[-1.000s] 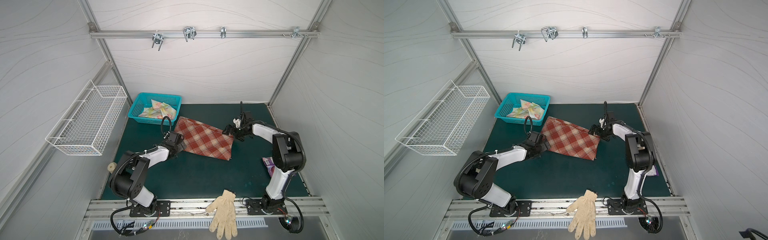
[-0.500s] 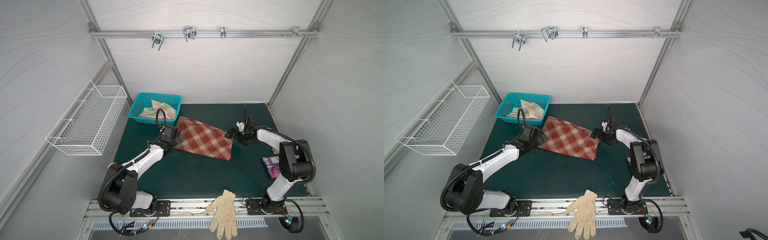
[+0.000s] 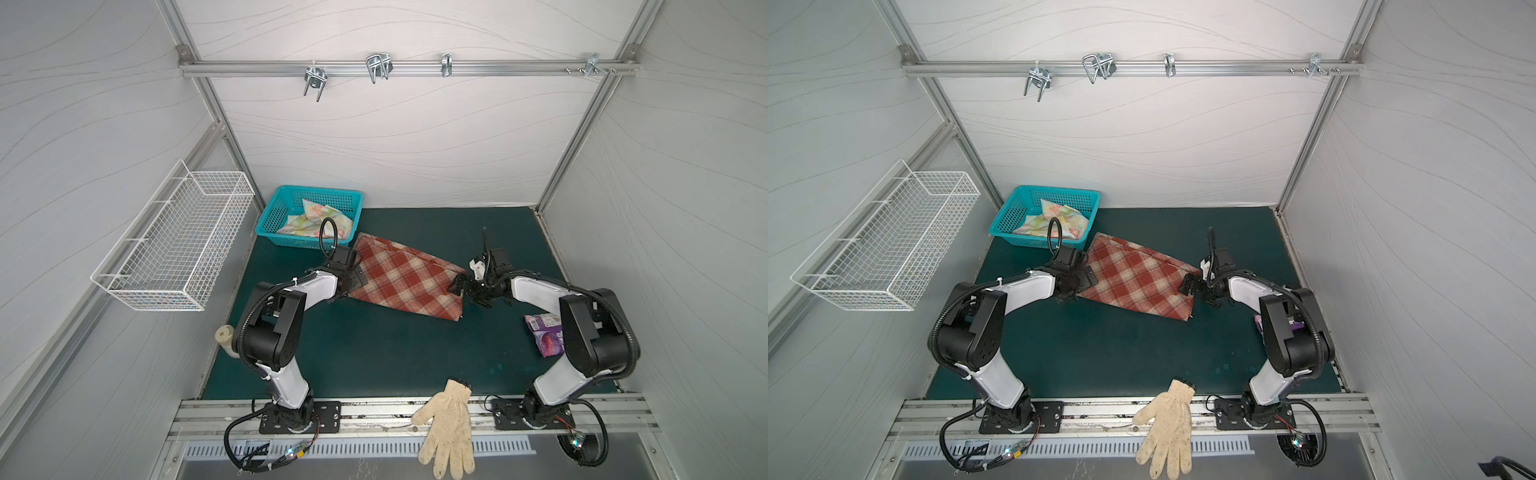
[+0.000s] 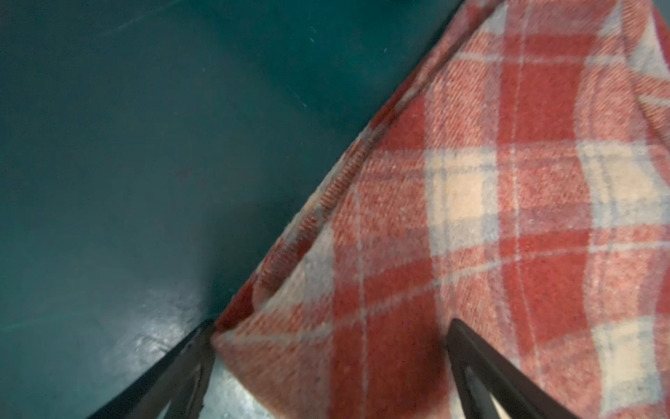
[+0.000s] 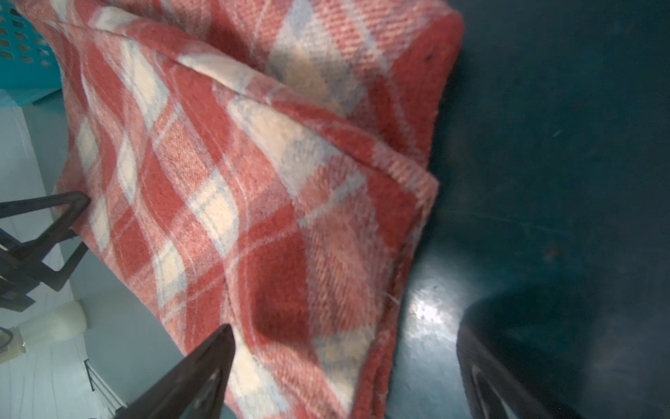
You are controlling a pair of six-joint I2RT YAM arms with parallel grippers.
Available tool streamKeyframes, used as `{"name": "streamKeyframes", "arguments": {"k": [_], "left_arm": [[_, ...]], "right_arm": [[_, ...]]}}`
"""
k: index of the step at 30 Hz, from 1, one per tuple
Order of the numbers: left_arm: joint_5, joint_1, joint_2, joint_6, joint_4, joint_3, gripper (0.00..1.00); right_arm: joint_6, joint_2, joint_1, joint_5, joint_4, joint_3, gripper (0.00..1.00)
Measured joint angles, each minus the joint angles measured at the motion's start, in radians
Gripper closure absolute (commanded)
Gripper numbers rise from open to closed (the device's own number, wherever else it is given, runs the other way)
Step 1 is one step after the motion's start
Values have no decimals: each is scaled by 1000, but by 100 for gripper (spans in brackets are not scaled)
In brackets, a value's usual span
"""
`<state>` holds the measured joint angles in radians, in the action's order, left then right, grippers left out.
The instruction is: Fold and stack the skirts
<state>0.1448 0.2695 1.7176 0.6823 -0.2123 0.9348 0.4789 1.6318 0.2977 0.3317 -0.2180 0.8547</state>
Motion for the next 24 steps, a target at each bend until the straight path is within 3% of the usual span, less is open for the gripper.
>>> {"name": "streamKeyframes", "arguments": {"k": [6, 12, 14, 17, 22, 24], "left_arm": [[-5, 0, 0, 0, 10, 0, 2], [-7, 0, 0, 0, 11, 0, 2], [-7, 0, 0, 0, 12, 0, 2], [-8, 0, 0, 1, 16, -1, 2], [-11, 1, 0, 3, 50, -22, 2], [-6, 7, -2, 6, 67, -32, 2]], "right_arm": [[18, 25, 43, -10, 56, 3, 16], [31, 42, 53, -27, 85, 0, 40], [31, 42, 53, -36, 89, -5, 64], [41, 42, 54, -50, 85, -20, 69], [18, 41, 54, -78, 56, -12, 88], [-8, 41, 53, -92, 21, 12, 91]]}}
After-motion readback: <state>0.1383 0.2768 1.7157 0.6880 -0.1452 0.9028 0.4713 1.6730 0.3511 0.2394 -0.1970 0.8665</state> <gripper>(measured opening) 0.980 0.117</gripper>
